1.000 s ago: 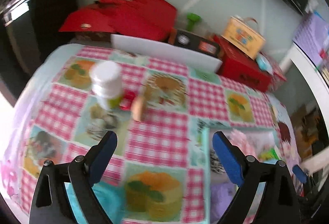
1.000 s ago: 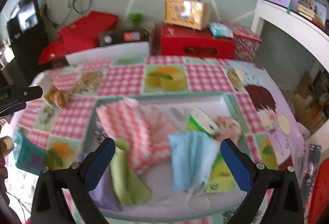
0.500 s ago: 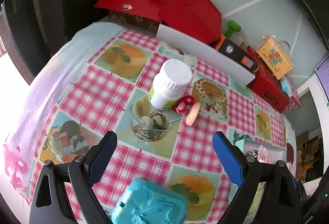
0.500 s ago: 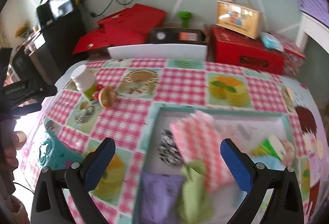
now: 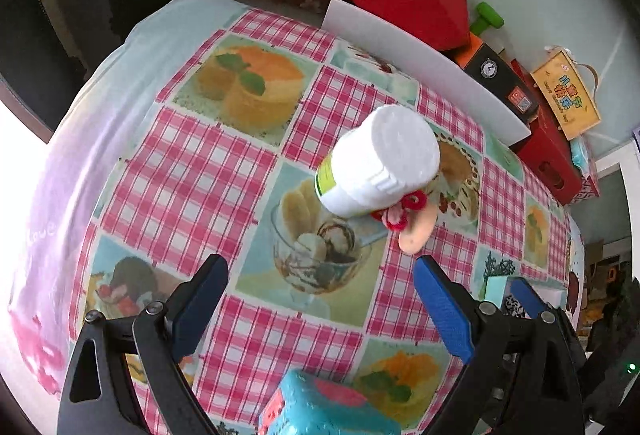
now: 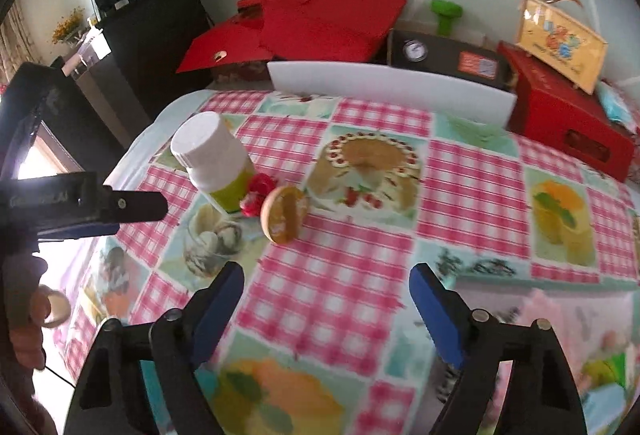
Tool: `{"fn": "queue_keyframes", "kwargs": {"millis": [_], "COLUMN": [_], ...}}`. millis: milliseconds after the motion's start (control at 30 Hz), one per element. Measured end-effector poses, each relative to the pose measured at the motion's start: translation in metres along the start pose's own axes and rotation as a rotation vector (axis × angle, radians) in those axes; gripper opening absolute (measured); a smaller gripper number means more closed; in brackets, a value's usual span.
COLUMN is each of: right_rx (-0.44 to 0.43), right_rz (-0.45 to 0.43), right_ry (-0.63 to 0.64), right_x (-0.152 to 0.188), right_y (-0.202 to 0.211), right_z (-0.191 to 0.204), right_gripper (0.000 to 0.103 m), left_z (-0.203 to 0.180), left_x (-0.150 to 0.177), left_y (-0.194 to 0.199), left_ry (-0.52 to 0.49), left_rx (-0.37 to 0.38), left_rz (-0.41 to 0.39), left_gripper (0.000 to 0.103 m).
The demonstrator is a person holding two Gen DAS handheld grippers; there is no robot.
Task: Organize soft objects
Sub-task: 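Move both tools back toward the pill bottle and round sponge, then grasp the round sponge with the right tool while the left tool grasps the red bow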
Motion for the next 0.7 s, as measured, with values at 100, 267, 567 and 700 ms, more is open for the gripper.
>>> {"fn": "queue_keyframes", "kwargs": {"millis": [100, 267, 567, 700], "right_rx": [-0.007, -0.045, -0.057, -0.063], "right_rz": [0.03, 0.052, 0.078, 0.099], "right_ry": [0.001, -0.025, -0.061, -0.069], "right_x": [-0.005, -0.014, -0.028, -0.029], "right_y": [-0.02, -0.039, -0.066, -0.077], "right_z": [0.009, 0.016, 0.023, 0.025], "right_gripper": [0.08, 0.073, 0.064, 0.064], "left_z": [0.001, 0.002, 0.006, 0.006], "left_x": [-0.006, -0.014, -0.017, -0.017], "left_y": [-0.003, -0.007, -0.015, -0.021], "left_ry": [0.008, 0.014, 0.02, 0.023], "left_rx": [0.009, 0.015, 0.025, 0.031], "left_rz": [-0.002, -0.001, -0.004, 0.001], "left_gripper": [0.093, 0.093, 0.093, 0.093]}}
Point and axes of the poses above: each gripper's, at about its wrist camera, not at the fingertips, and y roughly against the way its jaws point, z to its left, x to its underside, the point moved 7 cm from there along -y, roughly the way its jaws point, and after that the axes turned 10 degrees about x, right-handed, at the moved point
